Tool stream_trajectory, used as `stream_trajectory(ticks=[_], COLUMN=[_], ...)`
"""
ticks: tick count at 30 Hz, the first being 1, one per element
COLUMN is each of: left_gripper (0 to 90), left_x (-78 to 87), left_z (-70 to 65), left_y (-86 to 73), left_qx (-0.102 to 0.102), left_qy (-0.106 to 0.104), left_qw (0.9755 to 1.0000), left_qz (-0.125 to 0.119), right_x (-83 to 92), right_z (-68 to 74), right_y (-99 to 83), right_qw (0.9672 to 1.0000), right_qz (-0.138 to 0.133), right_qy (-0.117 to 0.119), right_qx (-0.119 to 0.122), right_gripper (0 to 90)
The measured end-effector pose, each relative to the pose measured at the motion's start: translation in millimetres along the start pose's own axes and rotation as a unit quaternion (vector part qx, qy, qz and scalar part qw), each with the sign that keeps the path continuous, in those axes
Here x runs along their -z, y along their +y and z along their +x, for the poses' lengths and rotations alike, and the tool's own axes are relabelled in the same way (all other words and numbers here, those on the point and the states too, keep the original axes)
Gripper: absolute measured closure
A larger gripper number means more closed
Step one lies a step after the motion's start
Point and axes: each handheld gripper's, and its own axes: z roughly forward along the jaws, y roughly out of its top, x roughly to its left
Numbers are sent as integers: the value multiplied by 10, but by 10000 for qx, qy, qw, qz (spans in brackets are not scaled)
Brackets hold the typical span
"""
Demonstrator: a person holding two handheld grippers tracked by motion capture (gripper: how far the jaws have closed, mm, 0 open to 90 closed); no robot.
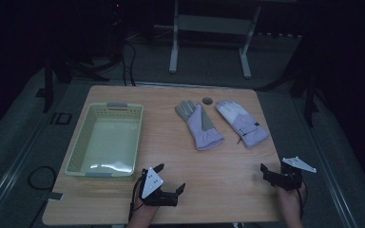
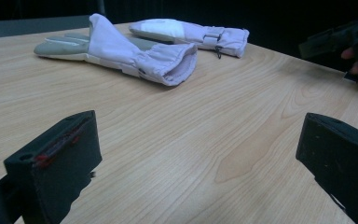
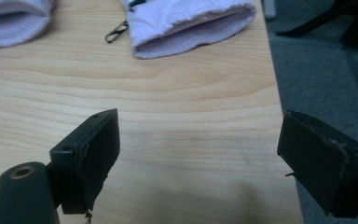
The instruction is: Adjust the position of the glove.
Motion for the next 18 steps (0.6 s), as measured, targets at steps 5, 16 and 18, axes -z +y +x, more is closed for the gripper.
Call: stream_trajectory(ticks=[5,16,18], left_gripper=[0,0,0], left_x=[2,6,6], left_z=[-7,-6,-7], left_y=[-1,-3,-3], left_qx=[-38,-34,-37], left_qy=[11,-14,-18], left_qw=[10000,10000,10000], left_qz=[-8,-30,-29], right_x=[101,194,188], right_z=[-2,97,138], right_y=[178,715,806], right_qw=[9999,9982,9978], right_qz=[-117,-331,-348], right_qy=[75,503,560], right_qx=[10,42,85], right_gripper=[113,143,143])
